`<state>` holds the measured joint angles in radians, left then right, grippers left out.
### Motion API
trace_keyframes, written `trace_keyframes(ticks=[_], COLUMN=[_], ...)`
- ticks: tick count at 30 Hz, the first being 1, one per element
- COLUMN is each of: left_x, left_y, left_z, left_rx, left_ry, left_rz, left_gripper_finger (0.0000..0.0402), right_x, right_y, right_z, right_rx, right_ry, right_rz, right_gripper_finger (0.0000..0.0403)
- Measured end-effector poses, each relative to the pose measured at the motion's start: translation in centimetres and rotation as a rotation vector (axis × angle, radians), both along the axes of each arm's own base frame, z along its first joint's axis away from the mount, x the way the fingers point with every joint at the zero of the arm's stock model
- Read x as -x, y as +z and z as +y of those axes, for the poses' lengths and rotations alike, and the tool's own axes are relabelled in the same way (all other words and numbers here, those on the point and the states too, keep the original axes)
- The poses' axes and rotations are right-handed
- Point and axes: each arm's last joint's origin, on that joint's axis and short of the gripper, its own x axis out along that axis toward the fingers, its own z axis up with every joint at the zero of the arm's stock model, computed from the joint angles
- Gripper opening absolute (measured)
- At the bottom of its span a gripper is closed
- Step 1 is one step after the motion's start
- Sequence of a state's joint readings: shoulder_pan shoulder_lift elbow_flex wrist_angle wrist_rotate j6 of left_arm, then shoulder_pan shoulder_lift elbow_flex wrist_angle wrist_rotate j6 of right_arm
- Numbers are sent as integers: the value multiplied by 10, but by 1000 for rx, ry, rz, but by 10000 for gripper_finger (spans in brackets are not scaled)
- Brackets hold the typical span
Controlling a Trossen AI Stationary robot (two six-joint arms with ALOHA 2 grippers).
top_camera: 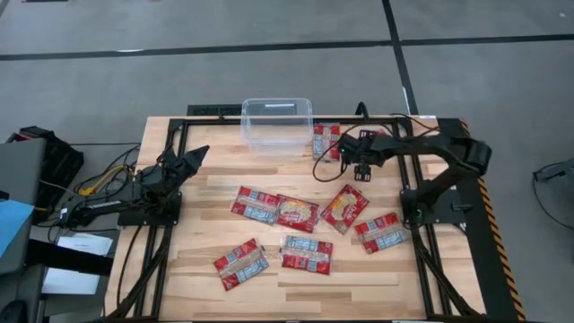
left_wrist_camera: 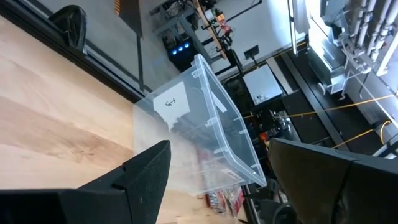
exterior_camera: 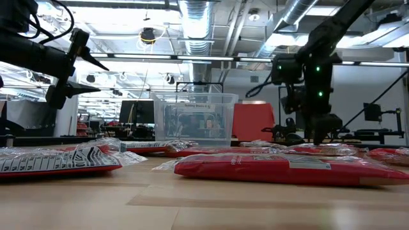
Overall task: Sort popcorn bags into baskets
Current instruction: Put the red popcorn bag into the transparent bin
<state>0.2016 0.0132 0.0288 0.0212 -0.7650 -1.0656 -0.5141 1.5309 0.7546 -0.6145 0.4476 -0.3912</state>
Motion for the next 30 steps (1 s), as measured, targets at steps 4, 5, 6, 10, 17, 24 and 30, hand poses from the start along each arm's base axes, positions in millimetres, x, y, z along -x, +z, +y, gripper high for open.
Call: trace_keyframes(ticks=[4, 5, 6, 10, 17, 24, 30], left_x=[0, 0, 0, 0, 0, 0, 0], left_y=[0, 0, 0, 0, 0, 0, 0], left_z=[0, 0, 0, 0, 0, 0, 0], left_rx=[-3, -3, -3, -3, -1, -2, -2], left_ry=[0, 0, 1, 1, 1, 1, 1], left_rz=[4, 4, 4, 4, 3, 3, 3], left_gripper_finger=[261, 261, 261, 261, 261, 261, 261], right_x=[8, 11, 13, 15, 15, 15, 17], right_y=[-14, -18, -21, -24, -28, -38, -42], right_z=[0, 0, 0, -1, -11, -18, -17], right_rx=[6, 26, 49, 98, 131, 152, 161], right_ry=[-27, -32, -32, 1, 13, -25, -46], right_rz=[-8, -3, 0, -17, -16, 33, 55], right_gripper_finger=[341, 340, 339, 332, 317, 256, 127])
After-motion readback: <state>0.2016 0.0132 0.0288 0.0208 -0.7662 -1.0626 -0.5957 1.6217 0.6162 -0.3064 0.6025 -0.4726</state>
